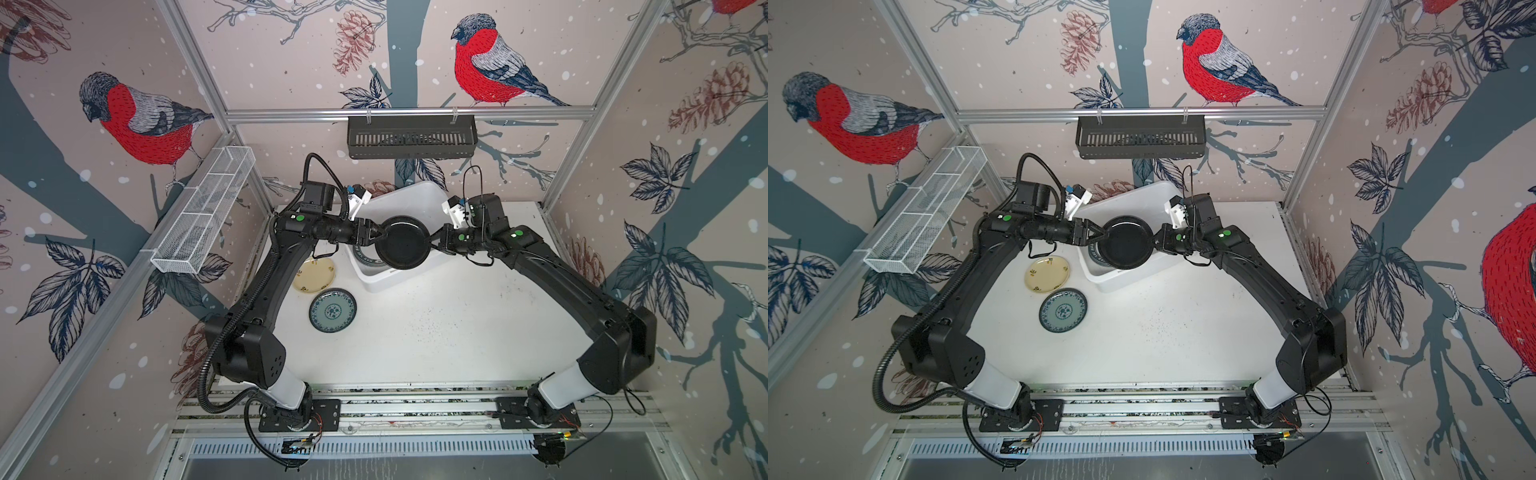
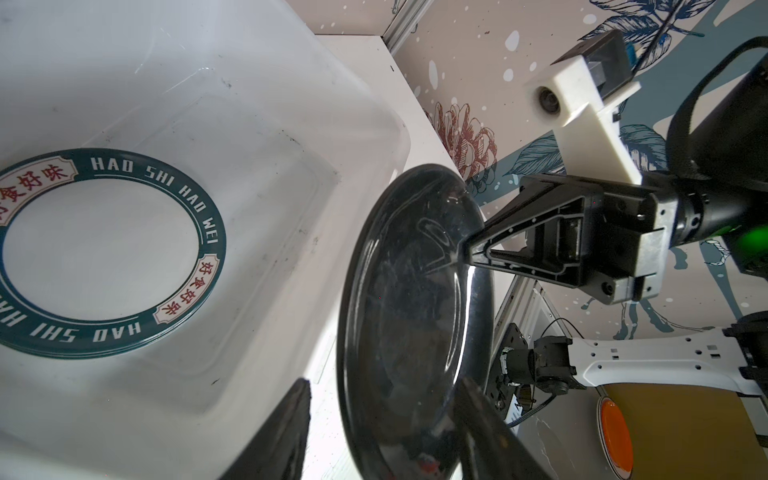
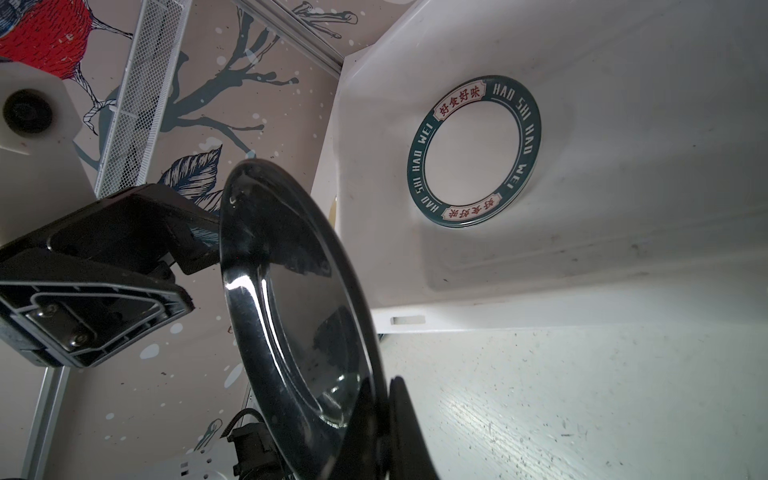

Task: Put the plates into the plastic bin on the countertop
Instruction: 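Grasp the black plate's rim with the left gripper and open the right gripper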

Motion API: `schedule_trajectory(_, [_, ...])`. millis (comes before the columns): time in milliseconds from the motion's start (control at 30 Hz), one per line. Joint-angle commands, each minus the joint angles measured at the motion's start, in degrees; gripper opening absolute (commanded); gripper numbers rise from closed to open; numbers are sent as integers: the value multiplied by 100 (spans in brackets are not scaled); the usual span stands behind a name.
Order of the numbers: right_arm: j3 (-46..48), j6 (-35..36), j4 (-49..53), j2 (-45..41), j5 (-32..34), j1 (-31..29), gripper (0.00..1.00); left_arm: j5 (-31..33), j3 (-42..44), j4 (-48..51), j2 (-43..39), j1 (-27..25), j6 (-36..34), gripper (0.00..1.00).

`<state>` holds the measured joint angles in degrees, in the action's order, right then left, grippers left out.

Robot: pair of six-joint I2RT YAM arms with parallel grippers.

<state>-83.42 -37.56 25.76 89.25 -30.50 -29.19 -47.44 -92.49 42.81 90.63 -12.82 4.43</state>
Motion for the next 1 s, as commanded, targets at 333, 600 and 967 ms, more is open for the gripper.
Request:
schedule_trajectory(333, [-477, 170, -258, 412, -92, 21, 4, -268, -206, -108, 256, -1, 59, 37])
schedule_trajectory(600, [-715, 327, -124, 592, 15, 62, 4, -169, -373, -54, 374, 8, 14, 22])
schedule_trajectory(967, [-863, 491, -24, 644, 349, 57, 4, -50, -553, 14, 533, 18, -10, 20])
